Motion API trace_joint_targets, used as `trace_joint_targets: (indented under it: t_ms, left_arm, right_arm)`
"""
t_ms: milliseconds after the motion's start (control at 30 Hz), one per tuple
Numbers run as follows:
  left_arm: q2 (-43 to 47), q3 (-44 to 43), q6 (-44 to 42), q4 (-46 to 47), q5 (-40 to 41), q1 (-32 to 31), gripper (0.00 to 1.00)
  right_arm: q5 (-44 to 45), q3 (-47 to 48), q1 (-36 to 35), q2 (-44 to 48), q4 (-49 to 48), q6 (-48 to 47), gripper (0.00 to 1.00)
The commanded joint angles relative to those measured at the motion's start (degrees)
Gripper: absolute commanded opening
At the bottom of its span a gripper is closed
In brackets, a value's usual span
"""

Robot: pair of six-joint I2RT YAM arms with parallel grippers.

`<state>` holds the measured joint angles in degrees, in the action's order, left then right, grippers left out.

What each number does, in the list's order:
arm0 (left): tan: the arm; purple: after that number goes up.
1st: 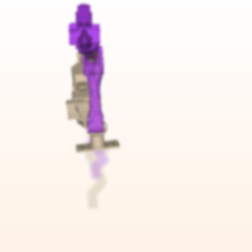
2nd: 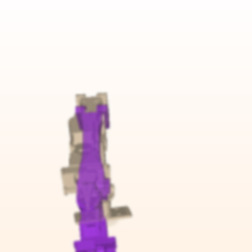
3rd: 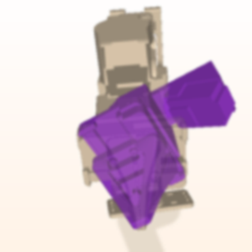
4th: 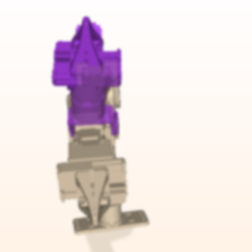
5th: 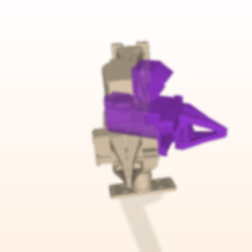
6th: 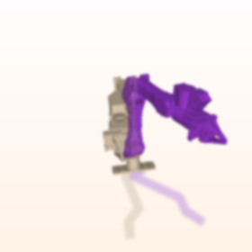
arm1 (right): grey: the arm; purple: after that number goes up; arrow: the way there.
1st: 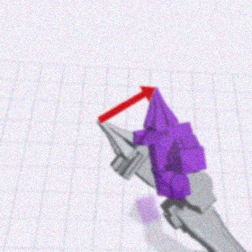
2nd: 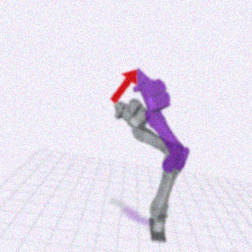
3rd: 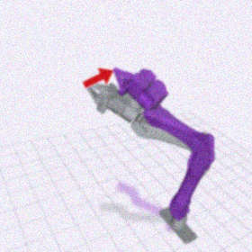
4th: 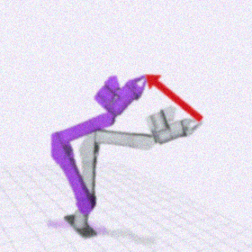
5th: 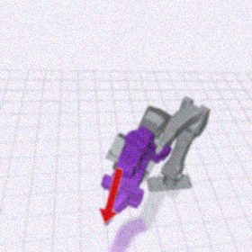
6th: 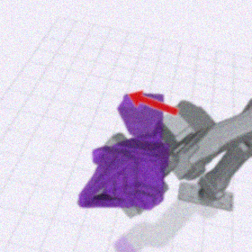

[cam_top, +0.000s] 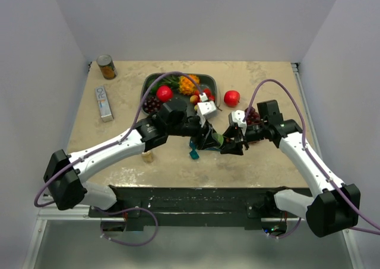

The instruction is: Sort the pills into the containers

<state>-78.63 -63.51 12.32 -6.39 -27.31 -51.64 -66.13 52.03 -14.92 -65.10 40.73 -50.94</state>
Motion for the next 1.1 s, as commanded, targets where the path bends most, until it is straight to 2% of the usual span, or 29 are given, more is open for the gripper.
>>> trace_joint_targets:
  t_ms: [0,33,67,100,133,167,233,267,300,333,400,433,500,600,633,733,767,833,900,1067]
  left_arm:
    - [-4.8,-3.5,-38.2,-15.5,-15.0,0.0,0.12]
    - [-6.4,-5.3,-39.8,-15.5,-13.9,0.4,0.19]
    - [-7.1,-6.1,-39.4,-14.9,-13.6,1.9,0.3]
    - [-7.2,-6.2,-36.9,-10.3,-13.6,2.8,0.35]
    - [-5.9,-4.8,-31.4,-6.9,-14.7,4.2,0.4]
    - [-4.6,-3.4,-28.6,-3.2,-15.4,4.5,0.51]
    - [1.5,3.5,-20.4,10.3,-14.2,4.9,0.65]
    - [4.1,6.3,-17.1,15.0,-11.2,4.9,0.86]
    - [6.7,8.9,-13.8,22.7,-9.0,5.0,0.99]
    - [11.7,13.4,-8.3,25.5,-7.6,5.1,0.99]
    - [16.1,16.9,-3.0,30.5,-2.8,5.2,0.99]
    - [19.8,18.8,4.4,30.5,0.6,5.4,0.99]
    - [22.2,19.0,10.6,25.7,8.5,5.4,0.99]
    - [21.8,17.5,22.2,18.5,12.9,5.4,0.99]
    - [19.9,15.5,28.9,16.3,13.2,5.4,0.99]
    - [15.5,12.1,35.8,12.5,14.2,2.6,0.99]
    - [14.6,10.7,36.3,8.7,20.4,0.8,0.99]
    - [11.1,4.9,34.6,3.6,25.8,-3.9,0.99]
    - [8.5,1.7,34.5,-1.1,27.1,-4.7,0.99]
    - [4.9,0.7,33.6,-0.2,28.2,-5.5,0.97]
  right_arm:
    - [-1.9,1.2,0.7,1.2,-2.3,-0.6,0.0]
    - [-2.0,1.2,0.6,1.3,-2.3,-0.7,0.0]
    - [-1.9,1.2,0.7,1.3,-2.1,-0.9,0.0]
    - [-1.8,1.2,0.6,1.1,-2.2,-0.9,0.0]
    - [-1.6,1.2,0.7,1.2,-2.1,-1.1,0.0]
    - [-1.4,1.3,0.8,1.3,-2.1,-1.2,0.0]
    - [-1.3,1.3,0.8,1.3,-2.1,-1.1,0.0]
    - [-1.3,1.3,0.8,1.2,-2.1,-1.2,0.0]
    - [-1.3,1.3,0.7,1.2,-2.1,-1.3,0.0]
    - [-1.4,1.3,0.7,1.1,-2.1,-1.2,0.0]
    - [-1.5,1.4,0.7,1.1,-2.1,-1.3,0.0]
    - [-1.5,1.4,0.8,0.9,-2.0,-1.3,0.0]
    - [-1.5,1.4,0.8,0.9,-2.1,-1.3,0.0]
    - [-1.6,1.3,0.7,1.0,-2.1,-1.0,0.0]
    - [-1.6,1.3,0.7,0.9,-2.2,-1.1,0.0]
    - [-1.5,1.2,0.7,0.9,-2.5,-0.8,0.0]
    - [-1.5,1.2,0.8,1.0,-2.5,-0.7,0.0]
    - [-1.5,1.1,0.7,1.0,-2.5,-0.7,0.0]
    - [-1.5,1.1,0.8,1.1,-2.4,-0.7,0.0]
    - [-1.4,1.2,0.7,1.1,-2.6,-0.6,0.0]
